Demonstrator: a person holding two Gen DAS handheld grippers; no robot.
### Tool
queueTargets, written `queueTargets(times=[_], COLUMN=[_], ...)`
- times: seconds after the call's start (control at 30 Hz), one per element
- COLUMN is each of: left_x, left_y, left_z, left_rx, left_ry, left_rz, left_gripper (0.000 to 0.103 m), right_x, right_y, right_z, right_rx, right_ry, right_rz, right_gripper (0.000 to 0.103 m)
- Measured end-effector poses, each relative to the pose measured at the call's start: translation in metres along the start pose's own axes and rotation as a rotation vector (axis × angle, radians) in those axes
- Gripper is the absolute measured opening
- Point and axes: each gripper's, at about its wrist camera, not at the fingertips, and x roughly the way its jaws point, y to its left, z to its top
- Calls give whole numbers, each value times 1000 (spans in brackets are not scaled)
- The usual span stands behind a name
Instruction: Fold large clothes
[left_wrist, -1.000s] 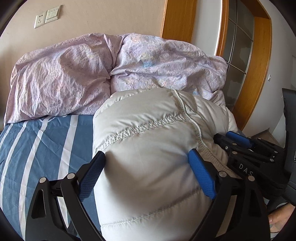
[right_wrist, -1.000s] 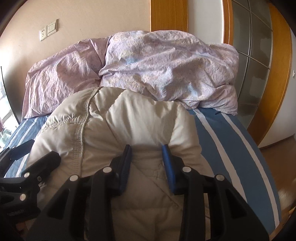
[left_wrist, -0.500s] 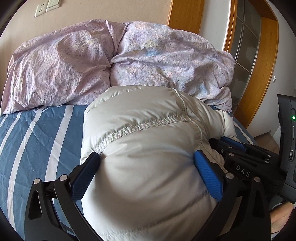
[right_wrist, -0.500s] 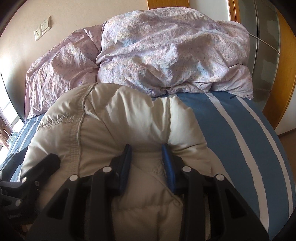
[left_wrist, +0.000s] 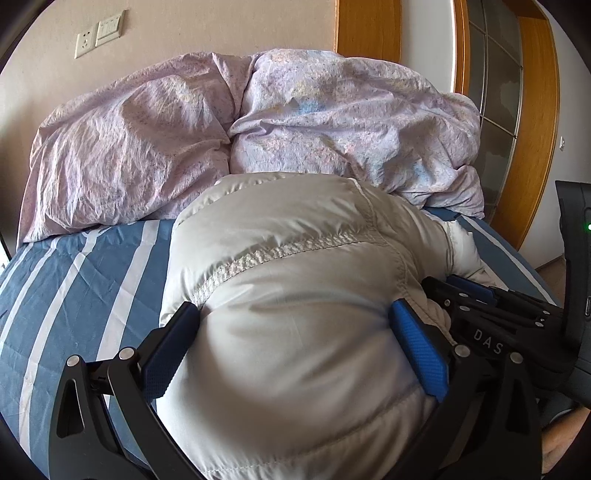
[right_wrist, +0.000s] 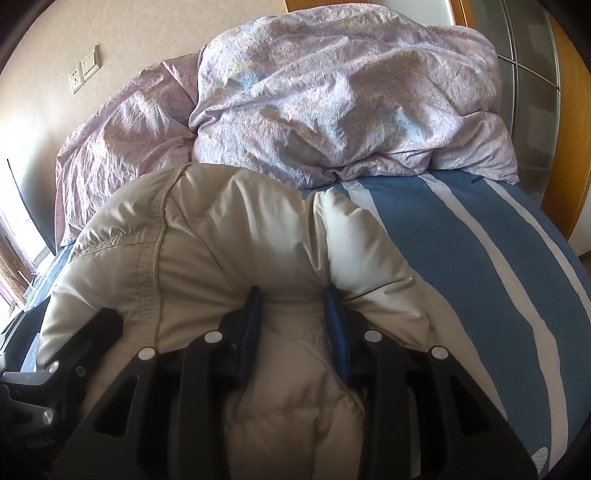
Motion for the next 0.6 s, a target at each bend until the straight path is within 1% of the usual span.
queueTargets(times=[0.1, 0.17, 0.23, 0.3, 0.37, 0.43, 0.5, 0.6], left_x=[-2, -6, -11, -16, -18, -18, -14, -9], left_y=[0, 1, 2, 6, 9, 10, 11, 13], left_z=[-1, 3, 9, 16, 22, 26, 28, 28], left_rx=[2, 10, 19, 13, 17, 29, 28, 7], left_ry=[-7, 13, 34, 36, 31, 10, 12, 19], left_rz=[1, 0, -9, -18, -7, 21, 26, 17], left_gripper=[102, 102, 102, 102, 102, 102, 102, 102], right_x=[0, -4, -15, -28, -40, -45, -43, -31], right_y=[-1, -1, 0, -2, -5, -7, -7, -9], right_z=[-1, 0, 2, 5, 10, 14, 15, 13], right_rx=[3, -1, -3, 15, 31, 19, -9, -30], right_ry=[-2, 1, 7, -8, -31, -45, -45, -25], right_rz=[7, 8, -4, -13, -29, -54, -96, -127], right_gripper=[35, 35, 38, 39, 39, 39, 39, 41])
